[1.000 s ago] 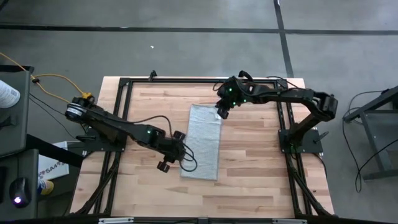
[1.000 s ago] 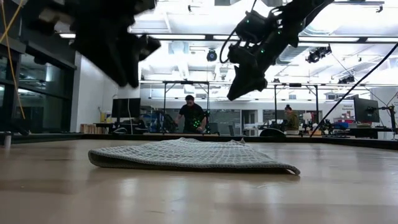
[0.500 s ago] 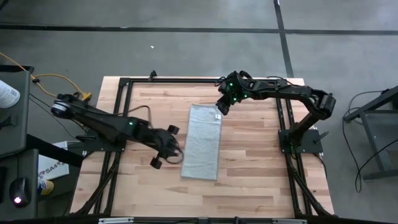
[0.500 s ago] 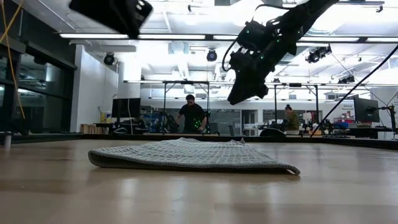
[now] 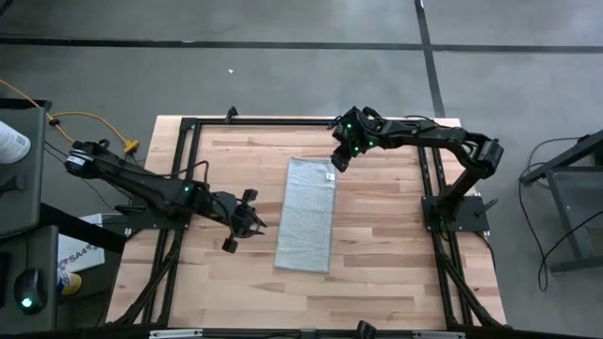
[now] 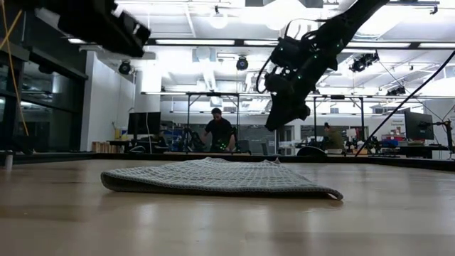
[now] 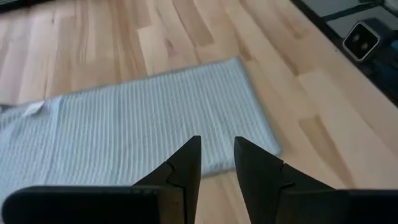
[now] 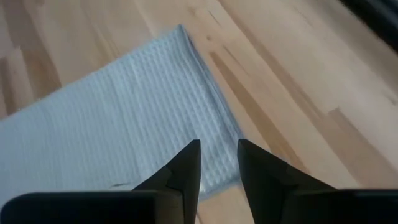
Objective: Fold microfiber towels
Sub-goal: Fold the gray towel
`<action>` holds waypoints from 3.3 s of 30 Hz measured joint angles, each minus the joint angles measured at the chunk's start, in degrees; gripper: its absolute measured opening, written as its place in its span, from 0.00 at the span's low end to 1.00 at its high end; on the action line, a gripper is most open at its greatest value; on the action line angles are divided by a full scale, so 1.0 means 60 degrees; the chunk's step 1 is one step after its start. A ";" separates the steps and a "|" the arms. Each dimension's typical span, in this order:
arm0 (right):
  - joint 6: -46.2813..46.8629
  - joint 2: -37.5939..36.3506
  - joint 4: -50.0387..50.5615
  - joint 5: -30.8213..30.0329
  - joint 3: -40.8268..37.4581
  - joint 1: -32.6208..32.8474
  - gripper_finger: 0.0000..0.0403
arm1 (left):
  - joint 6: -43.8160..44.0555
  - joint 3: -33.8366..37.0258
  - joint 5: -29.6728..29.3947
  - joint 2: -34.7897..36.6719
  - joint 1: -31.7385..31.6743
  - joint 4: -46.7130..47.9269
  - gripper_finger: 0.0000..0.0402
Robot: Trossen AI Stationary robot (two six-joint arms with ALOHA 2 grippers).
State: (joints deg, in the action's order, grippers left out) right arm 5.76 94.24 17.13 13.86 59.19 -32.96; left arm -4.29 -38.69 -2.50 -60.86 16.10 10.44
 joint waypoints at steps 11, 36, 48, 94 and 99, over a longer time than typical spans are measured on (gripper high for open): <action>-0.0190 0.1170 0.0121 0.0411 0.0655 -0.0164 0.25 | 0.0580 0.1183 0.0069 -0.0044 -0.0021 -0.1872 0.24; -0.2373 0.3580 0.4785 0.1249 0.4311 -0.0849 0.26 | 0.1326 0.1773 0.0368 -0.0037 0.0007 -0.3334 0.24; -0.2748 0.3584 0.4283 0.1688 0.4311 -0.1026 0.25 | 0.1300 0.1773 0.0375 -0.0037 0.0007 -0.3387 0.24; -0.2983 0.4382 0.3751 0.2220 0.4304 -0.0483 0.26 | -0.0939 0.1754 0.1330 -0.1075 -0.3087 -0.3566 0.24; -0.2987 0.4375 0.3772 0.2216 0.4304 -0.0539 0.26 | -0.1592 0.1754 0.2476 -0.1128 -0.4741 -0.3788 0.24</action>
State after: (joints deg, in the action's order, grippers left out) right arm -12.16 120.49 39.76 27.16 85.01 -36.20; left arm -13.84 -28.16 12.35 -67.63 -12.35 -12.28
